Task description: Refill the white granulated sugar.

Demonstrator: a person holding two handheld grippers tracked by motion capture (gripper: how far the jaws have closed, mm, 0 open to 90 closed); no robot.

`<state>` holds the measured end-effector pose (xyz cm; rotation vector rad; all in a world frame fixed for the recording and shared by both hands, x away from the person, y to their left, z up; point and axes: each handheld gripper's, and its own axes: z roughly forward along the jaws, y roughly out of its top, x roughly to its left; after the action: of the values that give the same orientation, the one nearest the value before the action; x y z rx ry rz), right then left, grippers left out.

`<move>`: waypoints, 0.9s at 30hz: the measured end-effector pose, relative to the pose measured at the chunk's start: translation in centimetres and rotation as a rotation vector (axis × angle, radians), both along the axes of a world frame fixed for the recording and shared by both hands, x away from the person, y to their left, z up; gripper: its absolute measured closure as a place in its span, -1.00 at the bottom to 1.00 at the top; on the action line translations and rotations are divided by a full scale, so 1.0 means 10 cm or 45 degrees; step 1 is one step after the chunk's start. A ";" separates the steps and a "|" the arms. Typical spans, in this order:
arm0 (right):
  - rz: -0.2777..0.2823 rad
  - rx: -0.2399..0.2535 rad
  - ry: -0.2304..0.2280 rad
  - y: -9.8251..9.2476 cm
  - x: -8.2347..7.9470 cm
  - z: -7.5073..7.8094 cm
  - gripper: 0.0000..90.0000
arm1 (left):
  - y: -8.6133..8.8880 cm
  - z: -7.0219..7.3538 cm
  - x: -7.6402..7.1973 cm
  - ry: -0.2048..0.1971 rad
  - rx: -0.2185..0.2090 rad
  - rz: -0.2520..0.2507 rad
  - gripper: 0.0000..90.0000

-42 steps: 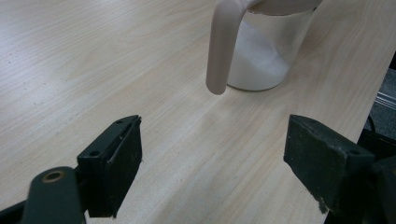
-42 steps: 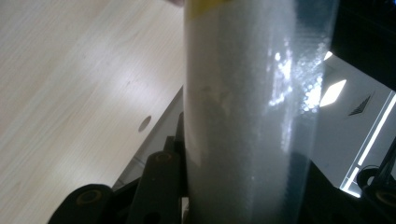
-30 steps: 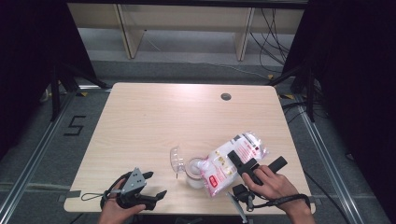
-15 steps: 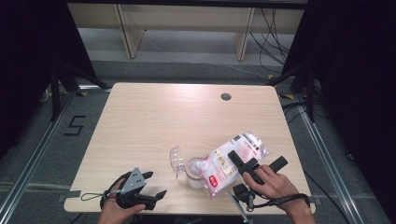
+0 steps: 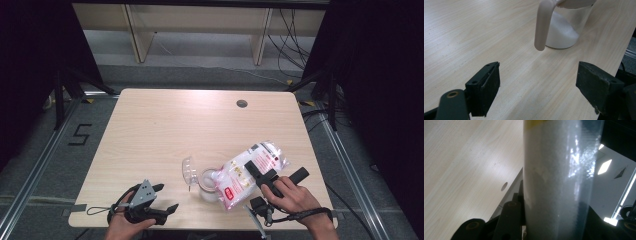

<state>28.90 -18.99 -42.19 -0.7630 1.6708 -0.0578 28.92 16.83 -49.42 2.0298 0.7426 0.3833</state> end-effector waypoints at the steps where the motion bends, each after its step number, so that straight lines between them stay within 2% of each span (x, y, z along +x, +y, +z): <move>1: -0.001 0.001 0.002 0.00 0.00 0.00 0.62 | 0.00 0.00 0.00 0.000 0.000 -0.001 -0.58; 27: -0.002 -0.014 0.002 0.00 0.01 -0.02 0.62 | 0.00 0.00 0.00 -0.001 -0.002 0.001 -0.58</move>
<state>28.97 -19.04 -42.38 -0.7706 1.6736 -0.0678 28.90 16.82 -49.42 2.0277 0.7430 0.3835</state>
